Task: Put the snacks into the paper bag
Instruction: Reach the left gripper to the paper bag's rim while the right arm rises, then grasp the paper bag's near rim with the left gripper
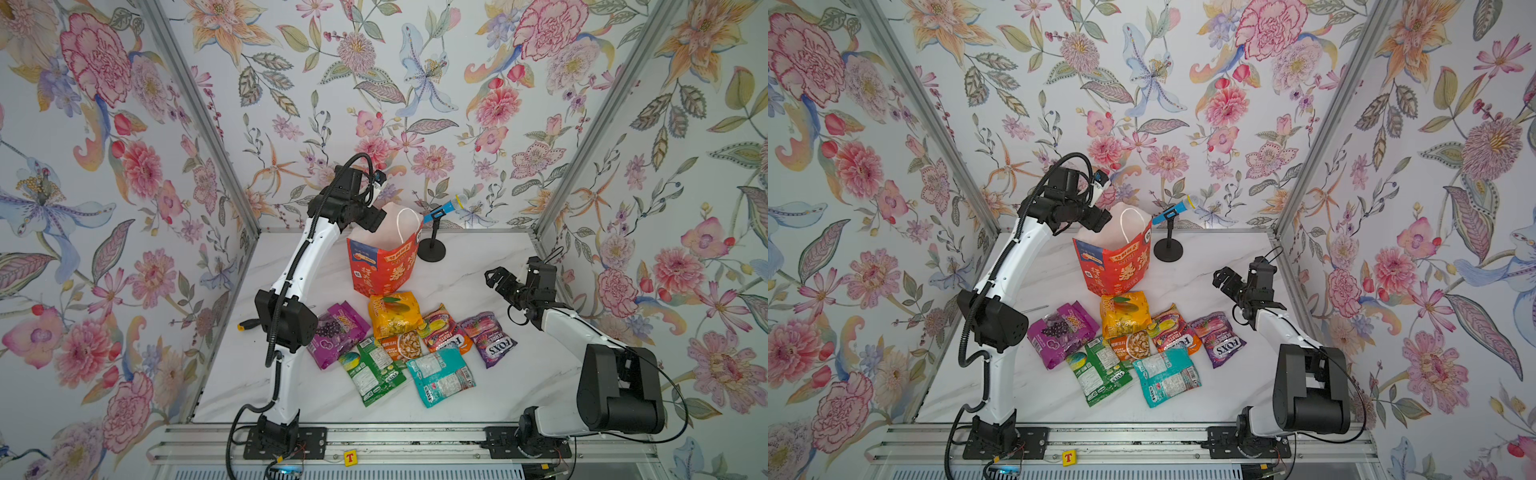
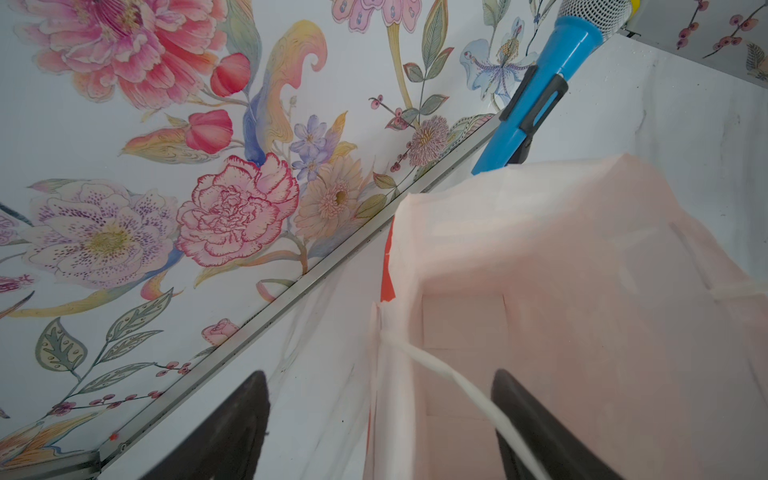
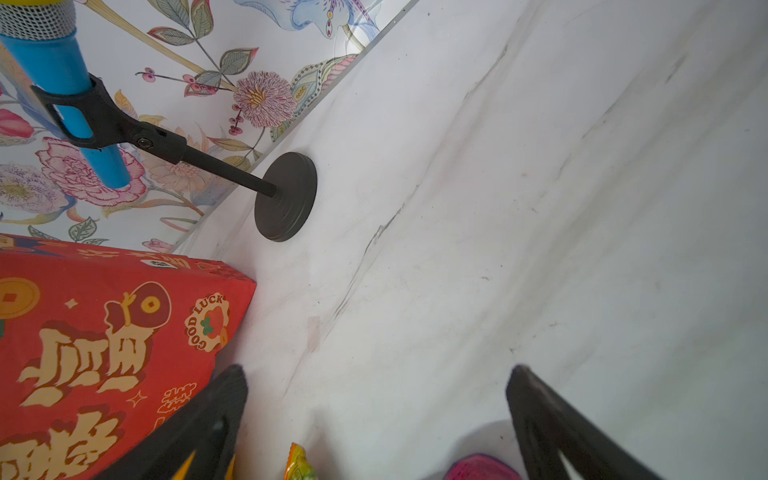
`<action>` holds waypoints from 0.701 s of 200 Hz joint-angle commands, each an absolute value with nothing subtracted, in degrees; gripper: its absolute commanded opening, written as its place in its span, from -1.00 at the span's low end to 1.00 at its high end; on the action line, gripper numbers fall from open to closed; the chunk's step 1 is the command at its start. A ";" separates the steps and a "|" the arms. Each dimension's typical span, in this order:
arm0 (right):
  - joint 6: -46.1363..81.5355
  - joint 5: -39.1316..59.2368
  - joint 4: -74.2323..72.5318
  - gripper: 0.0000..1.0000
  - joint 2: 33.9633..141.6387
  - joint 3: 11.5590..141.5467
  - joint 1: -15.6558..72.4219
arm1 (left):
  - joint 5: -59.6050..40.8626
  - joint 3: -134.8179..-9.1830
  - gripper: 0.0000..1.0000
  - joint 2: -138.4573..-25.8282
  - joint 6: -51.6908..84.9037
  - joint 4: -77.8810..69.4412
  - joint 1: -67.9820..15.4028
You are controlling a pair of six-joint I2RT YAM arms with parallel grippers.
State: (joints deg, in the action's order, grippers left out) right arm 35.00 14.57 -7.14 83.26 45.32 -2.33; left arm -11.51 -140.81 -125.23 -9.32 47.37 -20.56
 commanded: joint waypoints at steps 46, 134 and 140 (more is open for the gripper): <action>35.86 15.02 -7.47 0.99 83.60 46.12 -2.11 | -12.94 -144.58 0.61 -128.49 -5.74 50.51 -18.12; 36.57 15.81 -7.97 1.00 84.63 46.25 -2.10 | -16.97 -144.58 0.51 -129.99 -3.58 51.80 -15.26; 36.56 15.82 -8.09 1.00 84.67 46.29 -2.11 | -16.99 -144.58 0.49 -129.99 -3.38 51.90 -15.23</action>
